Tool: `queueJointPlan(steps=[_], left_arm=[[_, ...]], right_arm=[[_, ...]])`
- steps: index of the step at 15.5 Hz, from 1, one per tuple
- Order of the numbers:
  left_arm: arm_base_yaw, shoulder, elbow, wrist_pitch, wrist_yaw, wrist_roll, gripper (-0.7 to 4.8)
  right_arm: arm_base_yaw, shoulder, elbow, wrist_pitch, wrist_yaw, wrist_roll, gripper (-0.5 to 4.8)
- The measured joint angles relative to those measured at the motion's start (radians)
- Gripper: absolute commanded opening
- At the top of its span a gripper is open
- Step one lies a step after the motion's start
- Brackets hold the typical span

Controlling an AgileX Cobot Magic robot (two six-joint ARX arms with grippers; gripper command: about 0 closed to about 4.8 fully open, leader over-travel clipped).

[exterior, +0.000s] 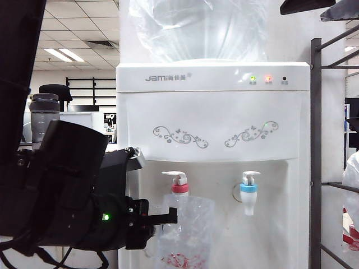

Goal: Pick up the plastic mug from the left desk, go to the hot water outlet of the water dispenser, press the vertical switch to get some water, then put the mug back on the desk.

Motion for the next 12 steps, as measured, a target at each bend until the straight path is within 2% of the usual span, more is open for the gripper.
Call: queueJointPlan(steps=[3,5,6,7,8,9,11,12], left_arm=[[0.000,0.000,0.000,0.000,0.000,0.000,-0.05],[0.000,0.000,0.000,0.000,-0.002,0.000,-0.05],[0.000,0.000,0.000,0.000,-0.002,0.000,-0.05],[0.000,0.000,0.000,0.000,-0.002,0.000,-0.05],[0.000,0.000,0.000,0.000,-0.002,0.000,-0.05],[0.000,0.000,0.000,0.000,-0.002,0.000,-0.05],[0.000,0.000,0.000,0.000,-0.002,0.000,-0.05],[-0.001,0.000,0.000,0.000,-0.002,0.000,-0.05]], right_arm=[[0.000,0.000,0.000,0.001,0.000,0.000,4.79],[0.003,0.000,0.000,0.002,-0.031,0.098,4.79],[0.003,0.003,0.000,0.012,-0.064,0.234,4.13],[0.003,0.020,0.001,0.032,-0.077,0.343,2.69],[0.006,0.038,0.001,0.031,-0.081,0.419,1.61],[0.023,0.065,0.001,0.018,-0.079,0.470,1.57],[0.126,0.158,0.001,0.024,-0.063,0.481,1.43],[0.146,0.189,0.000,0.022,-0.064,0.515,1.43]])
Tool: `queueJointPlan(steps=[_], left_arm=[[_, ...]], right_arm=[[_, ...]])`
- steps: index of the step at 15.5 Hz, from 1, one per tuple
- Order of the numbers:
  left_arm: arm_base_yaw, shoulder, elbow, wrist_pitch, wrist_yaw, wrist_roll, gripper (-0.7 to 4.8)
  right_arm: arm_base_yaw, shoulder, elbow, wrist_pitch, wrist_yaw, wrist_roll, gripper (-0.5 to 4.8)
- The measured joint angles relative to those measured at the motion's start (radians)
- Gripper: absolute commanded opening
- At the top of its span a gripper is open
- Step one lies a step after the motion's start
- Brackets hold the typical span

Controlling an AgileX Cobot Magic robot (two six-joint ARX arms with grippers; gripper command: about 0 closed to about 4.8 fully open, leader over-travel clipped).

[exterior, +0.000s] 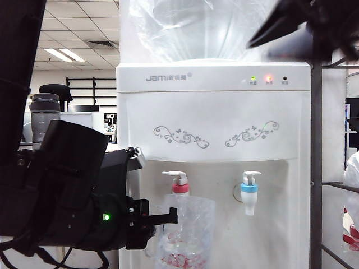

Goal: Pick up the plastic mug from the left desk, go to the hot water outlet of the water dispenser, press the vertical switch to get some water, then put the mug back on the desk.

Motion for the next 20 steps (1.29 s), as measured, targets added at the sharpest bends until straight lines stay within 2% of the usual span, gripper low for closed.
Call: queueJointPlan(steps=[1,3,4,5,6,7,8,10,12,14,20], left_arm=[[0.000,0.000,0.000,0.000,0.000,0.000,-0.05],[0.000,0.000,0.000,0.000,-0.003,0.000,-0.05],[0.000,0.000,0.000,0.000,-0.002,0.000,-0.05],[0.000,0.000,0.000,0.000,-0.002,0.000,-0.05],[0.000,0.000,0.000,0.000,-0.002,0.000,-0.05],[0.000,0.000,0.000,0.000,-0.002,0.000,-0.05],[0.000,0.000,-0.001,0.000,-0.002,0.000,-0.05],[0.000,0.000,-0.001,0.000,-0.002,0.000,-0.05],[0.000,0.000,-0.001,0.000,-0.002,0.000,-0.05],[0.000,0.000,-0.001,0.000,-0.002,0.000,-0.05],[0.000,0.000,-0.001,0.000,-0.002,0.000,-0.05]], right_arm=[[0.006,0.006,0.000,-0.001,0.005,0.019,1.34],[0.049,0.063,0.001,0.052,0.016,0.065,0.75],[0.053,0.107,0.000,0.122,0.004,0.105,-0.16],[0.067,0.148,0.003,0.226,-0.035,0.122,-0.05],[0.082,0.164,0.010,0.251,-0.064,0.105,-0.06],[0.135,0.185,0.040,0.233,-0.107,0.027,-0.05],[0.192,0.197,0.087,0.150,-0.084,-0.046,-0.05],[0.319,0.293,0.217,-0.143,0.105,-0.204,-0.05],[0.363,0.390,0.290,-0.300,0.172,-0.266,-0.05],[0.365,0.527,0.412,-0.411,0.199,-0.276,-0.05],[0.367,0.681,0.527,-0.459,0.210,-0.288,-0.05]])
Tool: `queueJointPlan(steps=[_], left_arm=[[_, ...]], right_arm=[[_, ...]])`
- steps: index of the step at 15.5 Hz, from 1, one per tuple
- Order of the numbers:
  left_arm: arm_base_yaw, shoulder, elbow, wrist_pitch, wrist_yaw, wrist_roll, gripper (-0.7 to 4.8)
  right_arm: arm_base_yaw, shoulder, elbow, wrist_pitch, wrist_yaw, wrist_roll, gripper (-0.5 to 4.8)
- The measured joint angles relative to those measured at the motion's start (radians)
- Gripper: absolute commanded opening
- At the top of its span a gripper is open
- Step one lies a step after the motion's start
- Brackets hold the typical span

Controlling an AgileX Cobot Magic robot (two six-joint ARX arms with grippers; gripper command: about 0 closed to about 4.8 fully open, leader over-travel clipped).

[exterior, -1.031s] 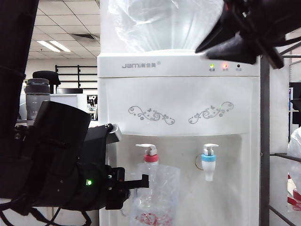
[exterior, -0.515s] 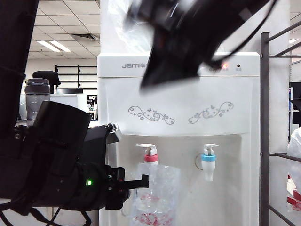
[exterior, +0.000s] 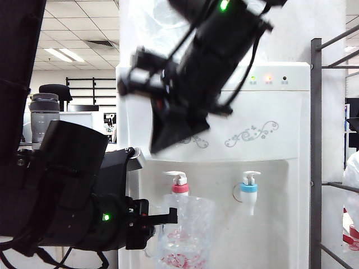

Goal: Pick up the plastic mug from the left desk, go to the hot water outlet of the water dispenser, press the vertical switch to get some water, then put the mug back on the desk.

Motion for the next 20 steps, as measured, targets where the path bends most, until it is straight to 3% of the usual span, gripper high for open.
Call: queueJointPlan(steps=[5,14,20], left_arm=[[0.000,0.000,0.000,0.000,0.000,0.000,-0.05],[0.000,0.000,0.000,0.000,-0.001,0.000,-0.05],[0.000,0.000,0.000,0.000,-0.002,0.000,-0.05]], right_arm=[[0.003,0.020,0.000,-0.140,0.164,-0.013,-0.05],[0.029,0.014,0.004,-0.016,0.160,-0.006,-0.05],[0.015,0.046,0.004,-0.030,0.167,-0.037,-0.05]])
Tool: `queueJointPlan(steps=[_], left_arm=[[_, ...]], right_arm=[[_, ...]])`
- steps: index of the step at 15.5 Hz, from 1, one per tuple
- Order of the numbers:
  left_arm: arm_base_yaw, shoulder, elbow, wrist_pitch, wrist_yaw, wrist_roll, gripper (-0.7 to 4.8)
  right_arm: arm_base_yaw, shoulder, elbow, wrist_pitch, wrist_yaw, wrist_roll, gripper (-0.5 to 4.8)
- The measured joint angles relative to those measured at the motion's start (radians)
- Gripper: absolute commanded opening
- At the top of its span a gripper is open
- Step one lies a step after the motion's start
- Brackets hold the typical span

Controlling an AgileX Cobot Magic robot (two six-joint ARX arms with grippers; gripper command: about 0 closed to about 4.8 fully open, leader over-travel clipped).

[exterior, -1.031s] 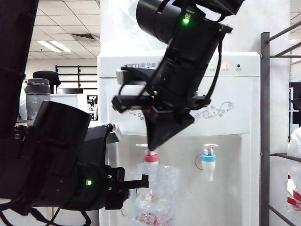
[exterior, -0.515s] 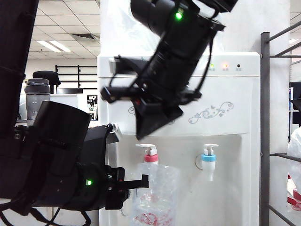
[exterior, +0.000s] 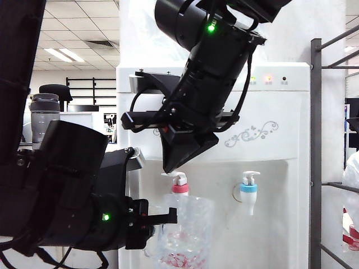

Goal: Pick up the plastic mug from the left desk, go to the hot water outlet of the water dispenser, press the vertical switch to get some water, then put the mug back on the desk.

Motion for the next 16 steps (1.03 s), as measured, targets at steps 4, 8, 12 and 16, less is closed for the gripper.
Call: queueJointPlan(steps=[4,8,12,16], left_arm=[[0.000,0.000,0.000,0.000,0.000,0.000,-0.05],[0.000,0.000,0.000,0.000,0.000,0.000,-0.05],[0.000,0.000,0.000,0.000,0.000,0.000,-0.05],[0.000,0.000,0.000,0.000,0.000,0.000,-0.05]], right_arm=[[0.002,0.037,0.003,0.002,-0.005,-0.010,-0.05],[0.002,0.037,0.005,-0.011,-0.007,-0.011,-0.05],[0.001,0.037,0.005,-0.011,-0.007,-0.011,-0.05],[0.001,0.037,0.005,-0.012,-0.007,-0.011,-0.05]])
